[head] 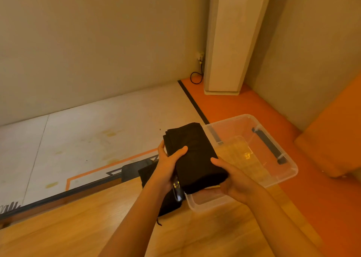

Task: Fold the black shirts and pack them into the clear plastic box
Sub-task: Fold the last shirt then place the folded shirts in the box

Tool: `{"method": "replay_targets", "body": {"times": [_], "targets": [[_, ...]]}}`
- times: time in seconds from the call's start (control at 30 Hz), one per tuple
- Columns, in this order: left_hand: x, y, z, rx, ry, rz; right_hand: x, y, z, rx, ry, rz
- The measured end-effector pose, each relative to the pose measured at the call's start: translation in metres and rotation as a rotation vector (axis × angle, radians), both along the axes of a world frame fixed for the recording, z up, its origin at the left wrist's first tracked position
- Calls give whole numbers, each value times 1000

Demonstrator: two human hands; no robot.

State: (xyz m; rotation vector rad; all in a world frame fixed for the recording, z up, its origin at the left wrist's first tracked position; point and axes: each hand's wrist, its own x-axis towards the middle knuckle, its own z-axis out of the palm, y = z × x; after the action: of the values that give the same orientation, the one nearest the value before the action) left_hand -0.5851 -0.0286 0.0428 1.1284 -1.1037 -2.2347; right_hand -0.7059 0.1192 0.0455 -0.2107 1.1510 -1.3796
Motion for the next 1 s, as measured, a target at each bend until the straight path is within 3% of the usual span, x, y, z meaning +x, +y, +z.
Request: {"method": "replay_targets", "body": {"times": [0.3, 0.73, 0.87, 1.0], "targets": [[-84, 29, -42, 24, -77, 27, -94, 22, -27, 200, 112, 30], [-147, 46, -91, 139, -353, -32, -163, 18, -94, 576, 81, 42], [-150, 53, -102, 230, -393, 89, -163, 14, -100, 655, 77, 37], [-146, 59, -108, 393, -443, 204, -165, 9, -99, 706, 119, 170]]}}
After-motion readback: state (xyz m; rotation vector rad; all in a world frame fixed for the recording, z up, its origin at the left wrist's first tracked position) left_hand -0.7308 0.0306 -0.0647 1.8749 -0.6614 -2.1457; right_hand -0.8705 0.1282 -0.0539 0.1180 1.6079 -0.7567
